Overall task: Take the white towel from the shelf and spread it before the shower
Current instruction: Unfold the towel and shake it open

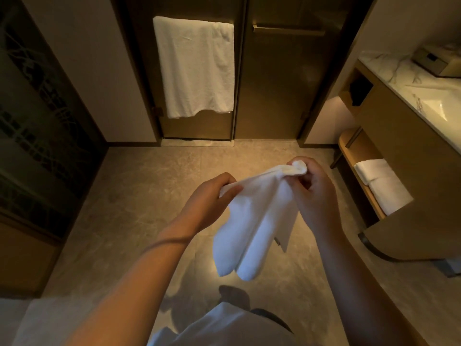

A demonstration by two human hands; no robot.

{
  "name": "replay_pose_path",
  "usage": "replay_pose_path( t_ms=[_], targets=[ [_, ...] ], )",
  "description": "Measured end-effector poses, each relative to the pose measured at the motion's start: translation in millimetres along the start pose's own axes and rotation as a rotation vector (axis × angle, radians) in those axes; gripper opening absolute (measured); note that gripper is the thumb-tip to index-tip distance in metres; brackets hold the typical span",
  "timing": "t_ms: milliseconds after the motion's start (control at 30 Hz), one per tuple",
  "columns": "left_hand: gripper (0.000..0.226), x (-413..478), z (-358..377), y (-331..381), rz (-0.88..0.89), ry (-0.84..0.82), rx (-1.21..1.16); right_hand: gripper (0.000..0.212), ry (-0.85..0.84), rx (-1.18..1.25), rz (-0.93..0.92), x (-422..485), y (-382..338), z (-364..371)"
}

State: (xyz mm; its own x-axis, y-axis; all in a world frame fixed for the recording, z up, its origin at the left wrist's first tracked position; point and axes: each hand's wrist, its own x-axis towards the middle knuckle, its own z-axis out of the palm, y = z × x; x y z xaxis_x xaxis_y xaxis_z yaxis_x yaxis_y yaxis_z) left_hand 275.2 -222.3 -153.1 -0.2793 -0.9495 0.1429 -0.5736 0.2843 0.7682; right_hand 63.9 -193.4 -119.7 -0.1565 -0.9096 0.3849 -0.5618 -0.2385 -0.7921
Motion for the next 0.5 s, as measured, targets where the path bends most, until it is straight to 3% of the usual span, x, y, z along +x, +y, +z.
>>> replay_pose_path(
  t_ms=[167,233,400,500],
  targets=[
    [0.016,10,-13,17,0.006,0.171,-0.018,0.023,0.057,0.004,0.056,0,2,-5],
    [0.015,16,-18,30,0.038,0.210,-0.005,0.036,0.001,-0.025,0.040,0,2,-5],
    [0.017,24,-13,64,0.228,0.100,0.144,0.072,-0.312,-0.135,-0.103,-8,4,7],
    [0.018,24,-8,71,0.344,0.025,0.185,0.065,-0.310,-0.047,-0.088,-10,7,15]
  ],
)
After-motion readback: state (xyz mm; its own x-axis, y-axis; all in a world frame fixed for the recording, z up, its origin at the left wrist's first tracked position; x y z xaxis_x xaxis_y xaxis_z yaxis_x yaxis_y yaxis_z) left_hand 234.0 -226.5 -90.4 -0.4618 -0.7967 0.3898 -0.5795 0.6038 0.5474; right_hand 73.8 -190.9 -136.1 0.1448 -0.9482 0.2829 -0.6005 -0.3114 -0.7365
